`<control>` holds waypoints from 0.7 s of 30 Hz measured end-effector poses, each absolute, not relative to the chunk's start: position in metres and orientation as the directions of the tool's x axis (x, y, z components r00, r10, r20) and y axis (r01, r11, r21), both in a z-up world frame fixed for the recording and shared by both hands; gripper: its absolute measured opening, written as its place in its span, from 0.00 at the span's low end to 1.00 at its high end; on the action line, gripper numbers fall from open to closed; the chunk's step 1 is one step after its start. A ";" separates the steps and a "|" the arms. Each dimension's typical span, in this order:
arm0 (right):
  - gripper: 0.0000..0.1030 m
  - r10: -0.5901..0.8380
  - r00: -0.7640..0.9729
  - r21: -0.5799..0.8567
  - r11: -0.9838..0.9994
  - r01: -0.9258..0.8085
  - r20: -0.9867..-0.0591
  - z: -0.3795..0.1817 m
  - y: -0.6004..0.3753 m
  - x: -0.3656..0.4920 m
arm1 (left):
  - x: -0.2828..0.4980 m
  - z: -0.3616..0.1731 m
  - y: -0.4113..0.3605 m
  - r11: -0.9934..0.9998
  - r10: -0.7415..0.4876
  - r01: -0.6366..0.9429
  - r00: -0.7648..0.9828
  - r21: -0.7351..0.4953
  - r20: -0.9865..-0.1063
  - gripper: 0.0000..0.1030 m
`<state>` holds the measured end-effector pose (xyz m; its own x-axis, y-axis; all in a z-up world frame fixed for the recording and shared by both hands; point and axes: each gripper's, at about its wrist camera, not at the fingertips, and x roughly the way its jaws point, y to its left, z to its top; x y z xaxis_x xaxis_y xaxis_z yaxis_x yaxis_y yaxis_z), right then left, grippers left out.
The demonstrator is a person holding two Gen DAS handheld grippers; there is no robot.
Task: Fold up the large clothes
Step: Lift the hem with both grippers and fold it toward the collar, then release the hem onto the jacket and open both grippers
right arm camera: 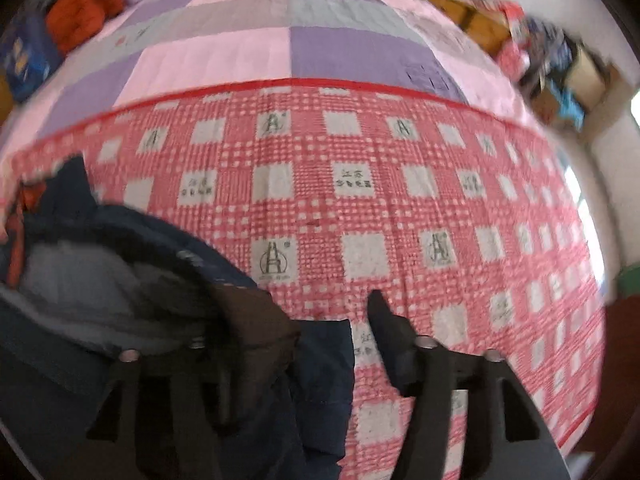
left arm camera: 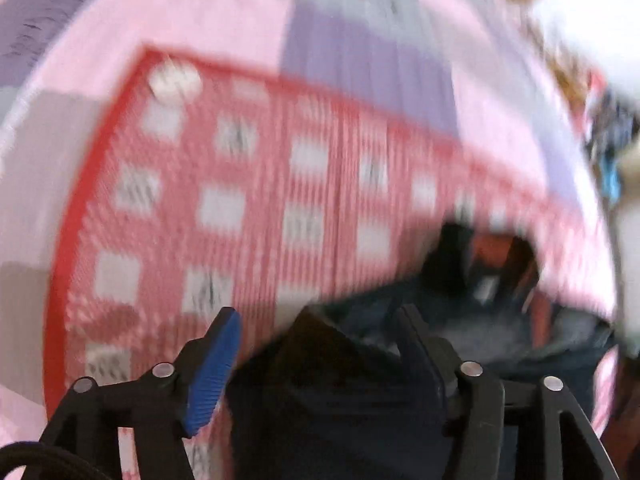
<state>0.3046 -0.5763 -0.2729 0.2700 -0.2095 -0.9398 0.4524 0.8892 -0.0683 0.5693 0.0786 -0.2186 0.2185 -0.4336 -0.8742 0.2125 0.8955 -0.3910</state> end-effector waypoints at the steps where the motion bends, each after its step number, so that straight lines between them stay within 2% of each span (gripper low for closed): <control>1: 0.67 -0.180 0.282 -0.026 0.879 0.475 -0.942 -0.268 -0.582 0.303 | 0.571 -0.207 0.080 0.901 -0.424 0.223 0.265 -0.373 -0.866 0.66; 5: 0.68 -0.136 0.363 0.044 0.894 0.447 -0.922 -0.236 -0.575 0.294 | 0.531 -0.176 0.040 0.905 -0.321 0.393 0.382 -0.162 -0.867 0.67; 7: 0.78 -0.132 0.391 0.047 0.908 0.416 -0.911 -0.220 -0.570 0.286 | 0.498 -0.174 0.017 0.882 -0.295 0.465 0.415 -0.078 -0.861 0.67; 8: 0.79 -0.143 0.387 0.027 0.915 0.402 -0.911 -0.215 -0.567 0.285 | 0.479 -0.173 0.007 0.868 -0.304 0.493 0.425 -0.063 -0.853 0.67; 10: 0.79 -0.189 0.415 -0.024 0.928 0.371 -0.890 -0.199 -0.556 0.283 | 0.434 -0.175 -0.009 0.836 -0.364 0.541 0.427 -0.089 -0.828 0.70; 11: 0.79 -0.235 0.430 -0.078 0.933 0.351 -0.872 -0.192 -0.546 0.282 | 0.418 -0.181 -0.015 0.832 -0.392 0.542 0.420 -0.121 -0.819 0.74; 13: 0.79 -0.330 0.479 -0.220 0.937 0.271 -0.813 -0.177 -0.515 0.281 | 0.381 -0.200 -0.024 0.826 -0.441 0.526 0.383 -0.201 -0.812 0.75; 17: 0.85 -0.245 0.635 -0.191 0.969 0.154 -0.733 -0.144 -0.470 0.282 | 0.333 -0.237 -0.040 0.853 -0.446 0.438 0.327 -0.284 -0.834 0.75; 19: 0.90 -0.083 0.686 -0.033 0.996 0.086 -0.723 -0.133 -0.458 0.293 | 0.315 -0.254 -0.046 0.861 -0.449 0.392 0.287 -0.324 -0.846 0.75; 21: 0.90 0.134 0.640 0.112 0.991 -0.074 -0.756 -0.140 -0.437 0.316 | 0.299 -0.264 -0.051 0.858 -0.463 0.368 0.253 -0.358 -0.850 0.75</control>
